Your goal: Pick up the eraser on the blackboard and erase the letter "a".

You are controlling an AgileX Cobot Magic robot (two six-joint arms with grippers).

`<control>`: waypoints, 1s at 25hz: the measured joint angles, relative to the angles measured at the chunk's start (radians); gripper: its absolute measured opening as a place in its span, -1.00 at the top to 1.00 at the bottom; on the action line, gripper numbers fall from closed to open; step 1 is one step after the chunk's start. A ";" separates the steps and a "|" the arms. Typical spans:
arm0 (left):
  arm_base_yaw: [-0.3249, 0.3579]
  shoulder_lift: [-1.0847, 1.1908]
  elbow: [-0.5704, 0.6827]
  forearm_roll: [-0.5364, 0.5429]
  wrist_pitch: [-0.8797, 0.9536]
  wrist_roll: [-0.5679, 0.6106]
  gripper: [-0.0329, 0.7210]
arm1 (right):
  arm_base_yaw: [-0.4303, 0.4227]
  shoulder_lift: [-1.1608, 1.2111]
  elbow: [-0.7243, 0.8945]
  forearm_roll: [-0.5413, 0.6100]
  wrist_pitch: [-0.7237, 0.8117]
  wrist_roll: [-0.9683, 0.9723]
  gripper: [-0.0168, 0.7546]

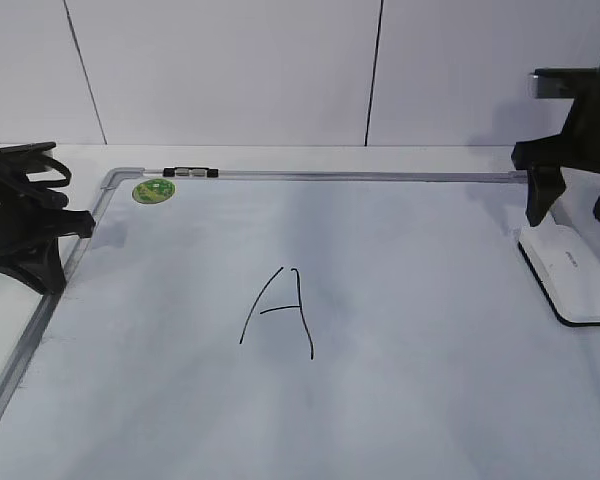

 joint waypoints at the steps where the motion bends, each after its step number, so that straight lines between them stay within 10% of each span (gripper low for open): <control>1: 0.000 0.000 0.000 0.000 0.000 0.000 0.75 | 0.000 -0.014 0.000 0.007 0.000 -0.004 -0.58; 25: 0.014 -0.015 0.008 0.048 -0.012 -0.004 0.47 | 0.000 -0.214 0.000 0.196 0.013 -0.082 -0.58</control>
